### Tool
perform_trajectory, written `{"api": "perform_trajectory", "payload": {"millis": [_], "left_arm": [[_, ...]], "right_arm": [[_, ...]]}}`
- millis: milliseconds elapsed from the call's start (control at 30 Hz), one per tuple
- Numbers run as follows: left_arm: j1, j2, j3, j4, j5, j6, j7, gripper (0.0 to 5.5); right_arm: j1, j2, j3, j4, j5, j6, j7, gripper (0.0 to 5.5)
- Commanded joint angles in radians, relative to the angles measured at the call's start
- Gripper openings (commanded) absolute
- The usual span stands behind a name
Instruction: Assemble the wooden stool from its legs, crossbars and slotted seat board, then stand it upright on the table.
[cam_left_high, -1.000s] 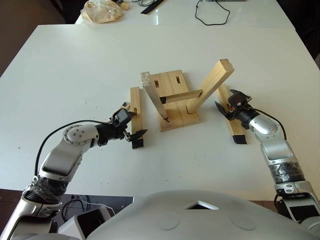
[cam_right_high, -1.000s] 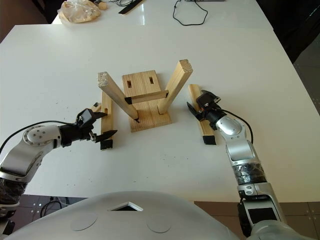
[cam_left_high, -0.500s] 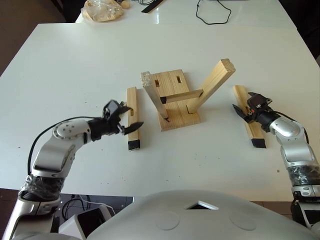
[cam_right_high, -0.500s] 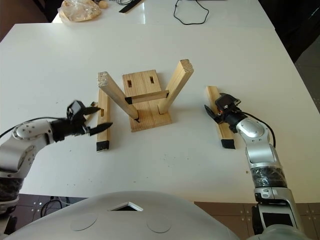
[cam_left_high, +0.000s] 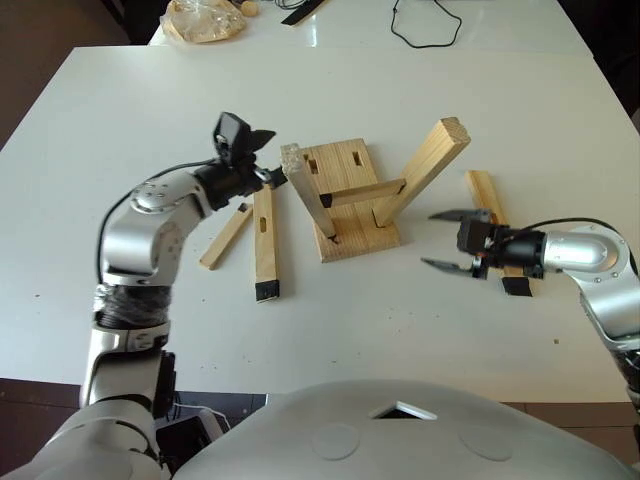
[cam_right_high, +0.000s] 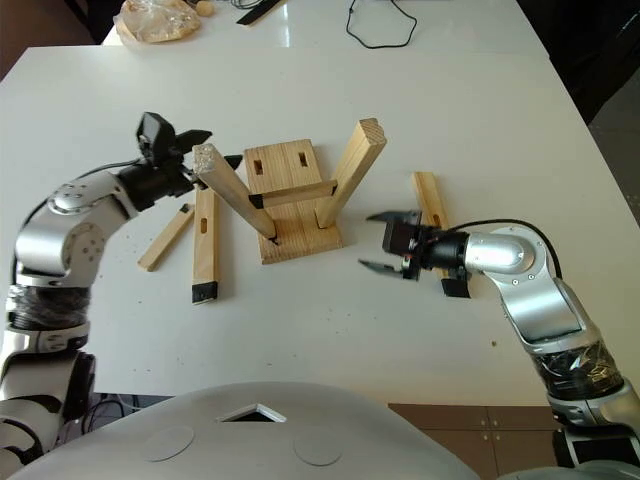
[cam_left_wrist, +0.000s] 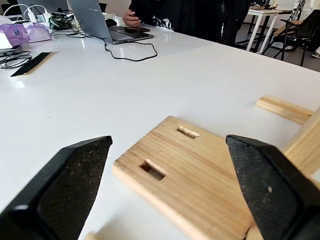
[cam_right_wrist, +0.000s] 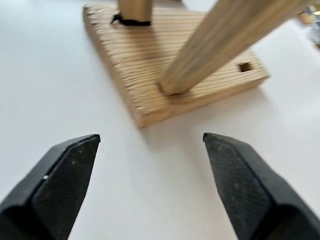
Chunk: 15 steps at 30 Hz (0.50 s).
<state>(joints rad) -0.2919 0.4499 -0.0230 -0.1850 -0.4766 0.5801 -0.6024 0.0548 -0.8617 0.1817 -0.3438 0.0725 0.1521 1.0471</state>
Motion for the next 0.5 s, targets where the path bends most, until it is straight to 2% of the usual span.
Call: {"api": "perform_trajectory", "payload": {"millis": [33,167,333,400,500], "left_arm": [[0.022,-0.086,-0.112,-0.177,-0.016,0.058,0.045,4.23],[0.033,-0.178,-0.204,-0.198,0.033,0.086,0.140,4.23],[-0.008,-0.278,-0.273,-0.100,0.097,0.042,0.189,4.23],[-0.006,-0.283,-0.280,-0.071,0.122,0.016,0.185,4.23],[0.015,-0.230,-0.265,-0.067,0.155,-0.027,0.147,4.23]], "right_arm": [[0.025,-0.028,0.047,-0.013,-0.019,-0.008,0.039,3.81],[0.032,0.005,0.081,-0.022,-0.024,0.015,0.022,3.81],[0.039,0.025,0.096,-0.025,-0.028,0.046,-0.006,3.81],[0.040,0.015,0.084,-0.019,-0.032,0.052,-0.008,3.81],[0.061,-0.002,0.058,-0.073,0.034,0.057,0.034,3.81]]}}
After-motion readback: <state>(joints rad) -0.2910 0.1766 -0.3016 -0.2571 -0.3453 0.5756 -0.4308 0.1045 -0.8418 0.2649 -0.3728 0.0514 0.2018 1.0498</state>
